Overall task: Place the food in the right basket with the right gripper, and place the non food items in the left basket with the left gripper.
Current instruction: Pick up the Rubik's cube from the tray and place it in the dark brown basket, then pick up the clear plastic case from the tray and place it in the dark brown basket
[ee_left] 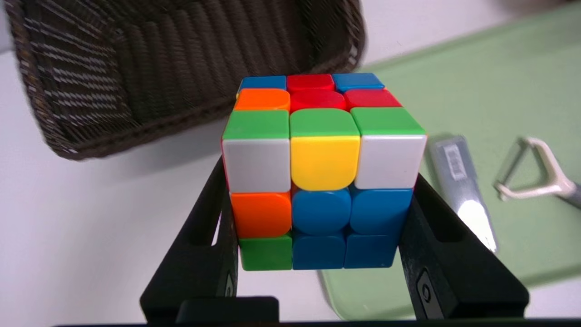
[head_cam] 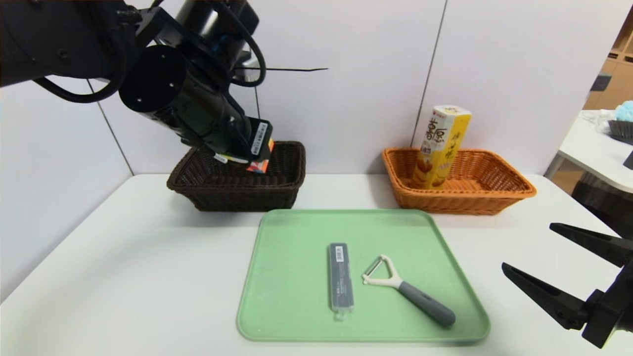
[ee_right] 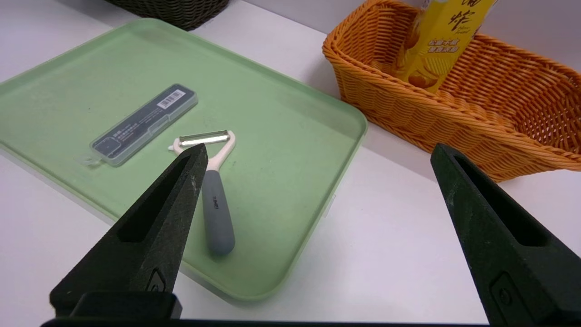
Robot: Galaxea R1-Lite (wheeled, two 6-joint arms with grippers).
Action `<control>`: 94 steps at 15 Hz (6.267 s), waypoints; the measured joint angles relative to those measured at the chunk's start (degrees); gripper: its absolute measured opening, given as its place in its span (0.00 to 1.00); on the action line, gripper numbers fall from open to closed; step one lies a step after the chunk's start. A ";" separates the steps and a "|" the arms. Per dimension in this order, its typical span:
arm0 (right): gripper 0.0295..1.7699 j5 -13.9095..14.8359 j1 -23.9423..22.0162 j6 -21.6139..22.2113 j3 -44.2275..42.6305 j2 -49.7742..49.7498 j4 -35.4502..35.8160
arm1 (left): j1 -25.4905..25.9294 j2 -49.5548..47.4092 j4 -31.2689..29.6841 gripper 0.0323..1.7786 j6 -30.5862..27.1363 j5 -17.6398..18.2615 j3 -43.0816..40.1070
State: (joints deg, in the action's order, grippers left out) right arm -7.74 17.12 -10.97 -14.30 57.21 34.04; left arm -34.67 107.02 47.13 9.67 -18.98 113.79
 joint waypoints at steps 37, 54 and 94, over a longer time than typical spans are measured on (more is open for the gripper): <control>0.96 -0.02 0.22 -0.29 0.55 0.01 -0.13 | 14.97 6.84 -10.03 0.89 -1.77 10.47 -0.65; 0.96 0.15 0.35 -0.40 0.50 -0.32 -0.16 | -21.92 -2.36 11.25 0.95 30.84 5.95 -7.69; 0.96 0.15 0.35 -0.29 0.96 -1.95 -0.35 | -16.92 24.06 6.91 0.52 33.24 5.67 -0.74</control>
State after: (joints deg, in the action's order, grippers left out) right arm -7.59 17.47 -11.26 -13.34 55.26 33.68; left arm -51.59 131.09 54.04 42.91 -13.31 113.04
